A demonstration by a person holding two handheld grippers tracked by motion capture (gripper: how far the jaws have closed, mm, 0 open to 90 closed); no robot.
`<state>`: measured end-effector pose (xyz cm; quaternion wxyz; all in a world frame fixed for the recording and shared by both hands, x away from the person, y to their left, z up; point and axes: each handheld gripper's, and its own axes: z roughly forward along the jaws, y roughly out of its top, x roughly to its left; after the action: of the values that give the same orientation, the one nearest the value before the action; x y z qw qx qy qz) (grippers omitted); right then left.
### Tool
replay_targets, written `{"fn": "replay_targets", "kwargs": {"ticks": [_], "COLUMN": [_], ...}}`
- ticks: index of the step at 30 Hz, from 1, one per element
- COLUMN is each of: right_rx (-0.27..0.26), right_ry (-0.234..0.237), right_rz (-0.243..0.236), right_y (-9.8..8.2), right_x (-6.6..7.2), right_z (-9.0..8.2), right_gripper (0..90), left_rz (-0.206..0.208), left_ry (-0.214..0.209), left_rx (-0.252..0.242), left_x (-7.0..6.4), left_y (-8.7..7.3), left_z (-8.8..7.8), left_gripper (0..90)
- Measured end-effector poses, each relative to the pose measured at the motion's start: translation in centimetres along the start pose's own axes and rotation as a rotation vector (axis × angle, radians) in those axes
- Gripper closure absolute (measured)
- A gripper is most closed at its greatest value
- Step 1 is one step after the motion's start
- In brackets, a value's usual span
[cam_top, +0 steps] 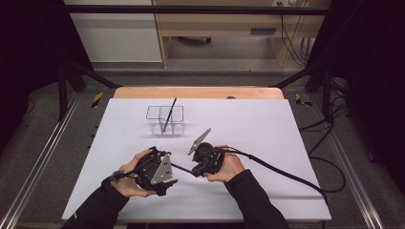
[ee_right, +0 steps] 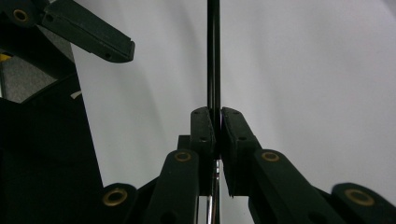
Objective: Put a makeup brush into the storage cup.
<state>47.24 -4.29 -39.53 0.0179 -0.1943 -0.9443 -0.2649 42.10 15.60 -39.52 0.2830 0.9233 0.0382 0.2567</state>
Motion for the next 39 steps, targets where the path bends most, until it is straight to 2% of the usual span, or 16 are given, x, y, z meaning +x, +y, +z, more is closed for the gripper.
{"fn": "replay_targets", "kwargs": {"ticks": [12, 22, 39], "right_rx": [0.004, 0.009, 0.011], "right_ry": [0.029, 0.044, 0.068], "right_rz": [0.01, 0.007, 0.003], "right_y": [0.1, 0.1, 0.1], "right_x": [-0.1, -0.2, -0.2], "right_z": [0.0, 0.1, 0.4], "right_gripper": [84.6, 84.6, 84.6], "left_rz": [0.105, 0.213, 0.316], "left_ry": [0.011, 0.016, 0.023], "left_rx": [0.045, 0.093, 0.163], "left_x": [-0.4, -1.1, -1.8], "left_y": [1.1, 1.7, 1.9], "left_z": [1.0, 1.9, 3.1], "left_gripper": [20.4, 28.3, 47.8]}}
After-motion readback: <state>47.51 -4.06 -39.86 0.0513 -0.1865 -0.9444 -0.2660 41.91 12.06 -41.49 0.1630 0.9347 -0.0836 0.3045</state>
